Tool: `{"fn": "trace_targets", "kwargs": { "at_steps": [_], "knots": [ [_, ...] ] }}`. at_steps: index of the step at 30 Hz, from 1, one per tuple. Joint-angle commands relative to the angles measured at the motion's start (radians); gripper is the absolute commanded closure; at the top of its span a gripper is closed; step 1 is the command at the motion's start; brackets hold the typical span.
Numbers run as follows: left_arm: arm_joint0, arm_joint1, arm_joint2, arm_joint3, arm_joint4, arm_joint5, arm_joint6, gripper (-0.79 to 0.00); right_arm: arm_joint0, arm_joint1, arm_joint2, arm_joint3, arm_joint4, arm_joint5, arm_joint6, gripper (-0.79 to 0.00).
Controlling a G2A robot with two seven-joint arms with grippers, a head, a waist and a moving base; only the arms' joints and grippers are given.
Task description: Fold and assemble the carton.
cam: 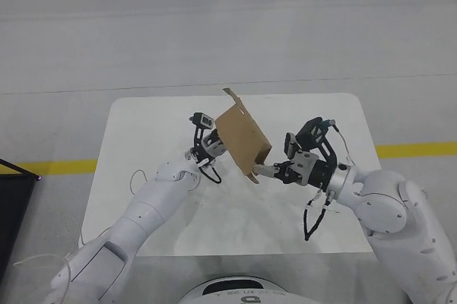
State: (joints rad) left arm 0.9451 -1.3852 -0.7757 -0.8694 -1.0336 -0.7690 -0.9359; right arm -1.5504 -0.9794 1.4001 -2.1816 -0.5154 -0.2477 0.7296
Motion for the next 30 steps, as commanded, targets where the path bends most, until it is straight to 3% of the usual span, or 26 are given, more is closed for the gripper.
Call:
{"fn": "trace_targets", "kwargs": {
  "at_steps": [1,24,30],
  "knots": [
    [0.000,-0.002,-0.005,0.002,0.010,0.001,-0.004,0.000,0.008,-0.001,-0.006,0.005,-0.007,0.013,0.000,-0.785],
    [0.015,-0.031,-0.048,0.020,0.096,-0.001,-0.044,0.000,0.065,-0.014,-0.090,0.027,-0.129,0.169,-0.008,-0.785],
    [0.032,-0.039,-0.077,0.007,0.020,0.023,-0.043,0.000,0.057,-0.015,-0.071,0.020,-0.106,0.164,-0.020,-0.785]
  ]
}}
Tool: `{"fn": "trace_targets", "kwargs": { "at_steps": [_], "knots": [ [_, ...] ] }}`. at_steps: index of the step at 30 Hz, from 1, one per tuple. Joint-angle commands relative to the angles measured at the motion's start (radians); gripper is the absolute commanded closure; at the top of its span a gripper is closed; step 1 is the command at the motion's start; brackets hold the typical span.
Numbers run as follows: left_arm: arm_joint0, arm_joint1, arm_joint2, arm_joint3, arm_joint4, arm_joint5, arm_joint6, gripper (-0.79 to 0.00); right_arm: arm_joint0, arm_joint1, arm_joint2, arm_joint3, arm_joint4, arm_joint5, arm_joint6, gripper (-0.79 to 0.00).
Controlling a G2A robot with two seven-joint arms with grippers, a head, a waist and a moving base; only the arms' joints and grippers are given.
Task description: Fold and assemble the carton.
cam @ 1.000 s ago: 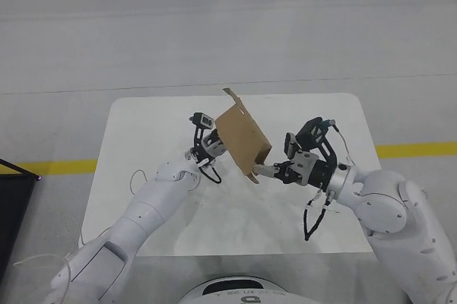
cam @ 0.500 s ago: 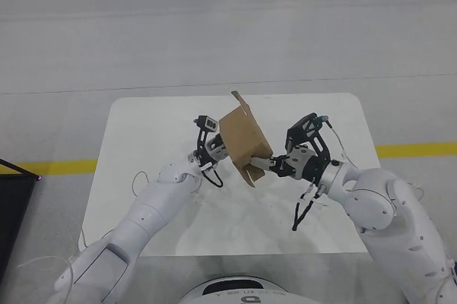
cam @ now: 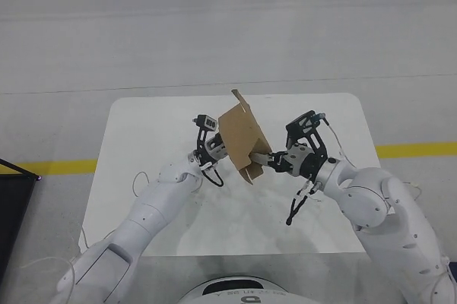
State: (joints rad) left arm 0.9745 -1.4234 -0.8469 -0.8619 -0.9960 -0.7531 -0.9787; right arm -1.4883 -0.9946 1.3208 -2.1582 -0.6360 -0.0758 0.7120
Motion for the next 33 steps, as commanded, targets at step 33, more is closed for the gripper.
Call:
{"fn": "trace_targets", "kwargs": {
  "at_steps": [33],
  "knots": [
    [0.028,-0.061,-0.032,0.003,-0.093,0.206,-0.057,0.000,-0.005,0.004,0.017,-0.002,0.046,-0.052,0.060,-0.785]
  ]
}}
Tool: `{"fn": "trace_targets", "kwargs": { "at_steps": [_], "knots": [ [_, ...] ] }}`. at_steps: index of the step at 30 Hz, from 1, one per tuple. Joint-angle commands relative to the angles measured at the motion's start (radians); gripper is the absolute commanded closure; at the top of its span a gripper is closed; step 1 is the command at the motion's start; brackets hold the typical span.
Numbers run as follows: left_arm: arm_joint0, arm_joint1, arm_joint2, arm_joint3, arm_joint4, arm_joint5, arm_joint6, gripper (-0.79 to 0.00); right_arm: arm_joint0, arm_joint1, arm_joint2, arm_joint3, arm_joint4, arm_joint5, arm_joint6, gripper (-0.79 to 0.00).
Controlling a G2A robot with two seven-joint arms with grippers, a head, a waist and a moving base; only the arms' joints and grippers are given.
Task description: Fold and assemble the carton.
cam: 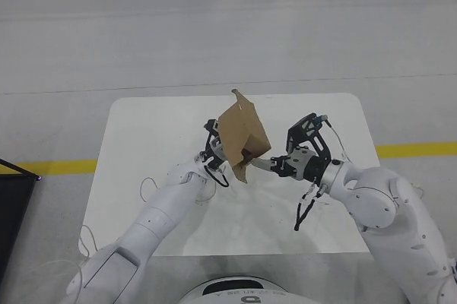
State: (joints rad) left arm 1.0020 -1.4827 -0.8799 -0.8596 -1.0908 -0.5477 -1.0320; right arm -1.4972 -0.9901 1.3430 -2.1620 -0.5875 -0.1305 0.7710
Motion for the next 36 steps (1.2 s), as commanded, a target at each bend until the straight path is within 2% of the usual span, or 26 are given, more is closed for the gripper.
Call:
{"fn": "trace_targets", "kwargs": {
  "at_steps": [1,12,16,25,29,36],
  "knots": [
    [0.000,-0.004,0.001,0.001,0.002,0.001,-0.007,0.000,0.008,-0.001,-0.010,0.004,-0.007,0.005,0.002,-0.785],
    [0.004,-0.018,-0.015,0.010,0.005,0.010,-0.030,0.000,0.041,-0.008,-0.046,0.020,-0.051,0.058,-0.008,-0.785],
    [0.005,-0.020,-0.029,0.019,0.009,0.001,-0.022,0.000,0.012,-0.005,-0.012,-0.006,-0.011,0.018,-0.034,-0.785],
    [0.004,-0.024,-0.050,0.032,0.042,-0.001,-0.023,0.000,-0.105,0.006,0.100,-0.067,0.076,-0.147,-0.109,-0.785],
    [0.004,-0.027,-0.047,0.033,0.077,-0.006,-0.013,0.000,-0.138,0.007,0.107,-0.091,0.043,-0.157,-0.121,-0.785],
    [-0.002,-0.029,-0.046,0.041,0.161,-0.031,0.014,0.000,-0.139,0.005,0.081,-0.102,-0.023,-0.111,-0.123,-0.785]
  ]
}}
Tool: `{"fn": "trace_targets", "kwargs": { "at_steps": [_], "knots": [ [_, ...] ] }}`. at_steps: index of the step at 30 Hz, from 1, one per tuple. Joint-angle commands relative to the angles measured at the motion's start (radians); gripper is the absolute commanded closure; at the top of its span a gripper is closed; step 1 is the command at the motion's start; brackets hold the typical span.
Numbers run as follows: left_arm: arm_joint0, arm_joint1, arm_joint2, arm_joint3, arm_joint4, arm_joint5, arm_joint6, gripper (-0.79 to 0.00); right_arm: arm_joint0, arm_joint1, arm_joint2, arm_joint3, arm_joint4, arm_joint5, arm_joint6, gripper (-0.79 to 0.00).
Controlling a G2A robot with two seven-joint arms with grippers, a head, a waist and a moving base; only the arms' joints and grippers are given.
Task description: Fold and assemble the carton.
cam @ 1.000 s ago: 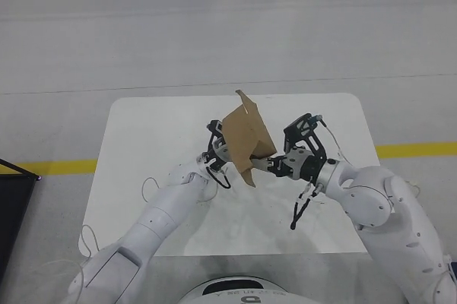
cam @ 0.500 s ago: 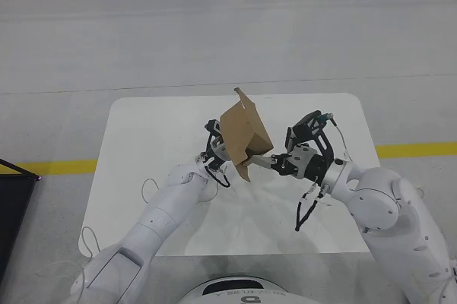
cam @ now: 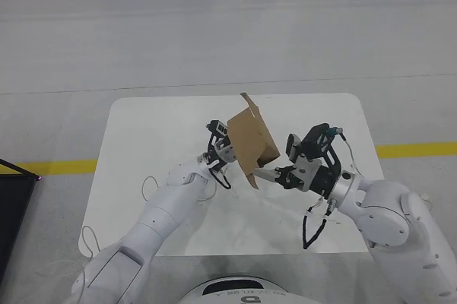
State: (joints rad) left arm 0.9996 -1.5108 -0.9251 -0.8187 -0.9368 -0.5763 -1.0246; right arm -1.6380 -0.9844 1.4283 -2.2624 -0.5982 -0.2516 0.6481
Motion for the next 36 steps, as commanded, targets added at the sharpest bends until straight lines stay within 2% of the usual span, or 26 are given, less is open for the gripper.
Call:
{"fn": "trace_targets", "kwargs": {
  "at_steps": [1,11,22,25,31,33,36],
  "knots": [
    [0.001,-0.001,-0.002,0.000,0.013,-0.006,0.011,0.000,0.002,-0.001,-0.010,-0.004,-0.028,0.023,-0.001,-0.785],
    [0.004,0.001,-0.016,-0.005,0.073,-0.015,0.008,0.000,0.052,-0.014,-0.110,0.006,-0.208,0.191,-0.003,-0.785],
    [0.013,0.000,-0.033,-0.031,0.090,-0.001,0.029,0.000,0.085,-0.024,-0.146,0.024,-0.236,0.237,-0.012,-0.785],
    [0.015,0.001,-0.051,-0.033,0.071,0.003,0.048,0.000,0.068,-0.023,-0.114,0.014,-0.191,0.205,-0.029,-0.785],
    [0.015,0.004,-0.091,-0.038,0.045,0.011,0.096,0.000,-0.004,-0.013,-0.004,-0.016,-0.105,0.052,-0.063,-0.785],
    [0.015,0.006,-0.104,-0.040,0.041,0.020,0.113,0.000,-0.027,-0.006,0.022,-0.034,-0.139,-0.038,-0.055,-0.717],
    [0.011,0.009,-0.118,-0.043,0.052,0.042,0.134,0.000,-0.053,0.000,0.029,-0.067,-0.262,-0.109,-0.040,-0.705]
  ]
}}
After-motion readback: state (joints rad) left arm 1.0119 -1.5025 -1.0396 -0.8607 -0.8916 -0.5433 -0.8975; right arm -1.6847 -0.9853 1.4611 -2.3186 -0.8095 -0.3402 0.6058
